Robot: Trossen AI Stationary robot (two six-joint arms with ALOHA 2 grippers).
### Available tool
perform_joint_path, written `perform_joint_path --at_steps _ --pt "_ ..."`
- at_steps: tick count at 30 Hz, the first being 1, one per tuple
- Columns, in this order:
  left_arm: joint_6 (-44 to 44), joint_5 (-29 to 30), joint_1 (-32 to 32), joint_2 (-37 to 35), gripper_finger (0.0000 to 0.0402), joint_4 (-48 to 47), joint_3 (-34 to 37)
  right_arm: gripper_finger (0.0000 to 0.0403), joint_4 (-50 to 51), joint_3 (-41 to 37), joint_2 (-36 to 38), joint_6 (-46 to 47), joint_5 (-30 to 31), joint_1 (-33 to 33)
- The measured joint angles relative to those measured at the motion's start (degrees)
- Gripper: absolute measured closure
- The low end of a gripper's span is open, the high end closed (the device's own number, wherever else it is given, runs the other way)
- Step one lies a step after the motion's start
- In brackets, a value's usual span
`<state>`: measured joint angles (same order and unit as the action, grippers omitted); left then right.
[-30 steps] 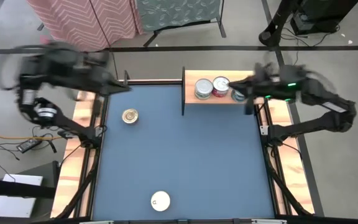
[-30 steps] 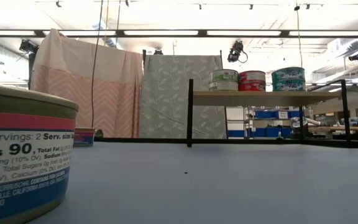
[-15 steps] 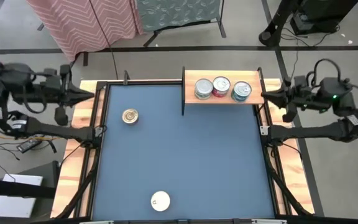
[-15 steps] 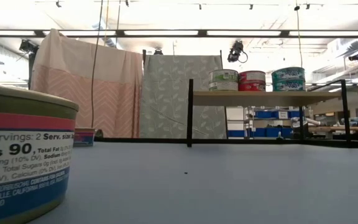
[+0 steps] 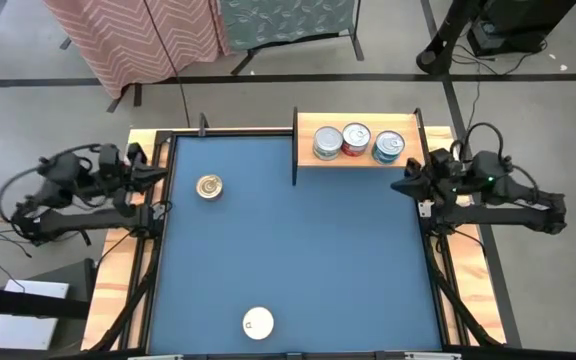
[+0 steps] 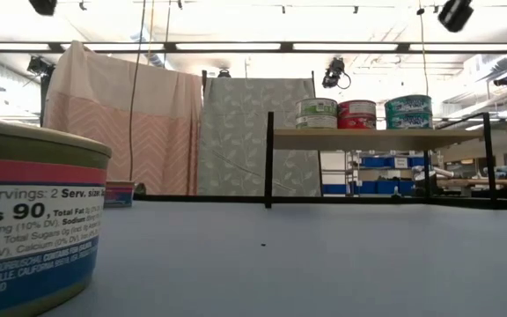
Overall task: Stack canned seafood by type on shelf
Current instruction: Adjust the stacked tuna cans on the shelf
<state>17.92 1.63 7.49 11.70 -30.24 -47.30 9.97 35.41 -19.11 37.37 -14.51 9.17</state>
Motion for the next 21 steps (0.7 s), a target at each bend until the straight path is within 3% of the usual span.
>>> perform_joint_path --at_steps 4,8,15,21 --pt "1.3 0.0 0.0 -3.4 0.0398 4.3 7.7 0.0400 -9.4 -5.4 0.1 1.9 -1.2 0.0" --pt "5.0 0.3 0.0 -5.5 0.0398 8.2 15.3 0.0399 -7.5 -7.6 -0.1 2.1 1.4 0.0" --pt "9.9 0.0 0.0 -6.1 0.0398 27.0 26.9 0.0399 -4.7 -9.0 -3.1 2.0 5.5 -0.2" --pt "11.7 0.0 0.0 -6.1 0.0398 32.2 30.4 0.0399 -4.0 -9.0 -9.0 0.1 9.6 -2.0"
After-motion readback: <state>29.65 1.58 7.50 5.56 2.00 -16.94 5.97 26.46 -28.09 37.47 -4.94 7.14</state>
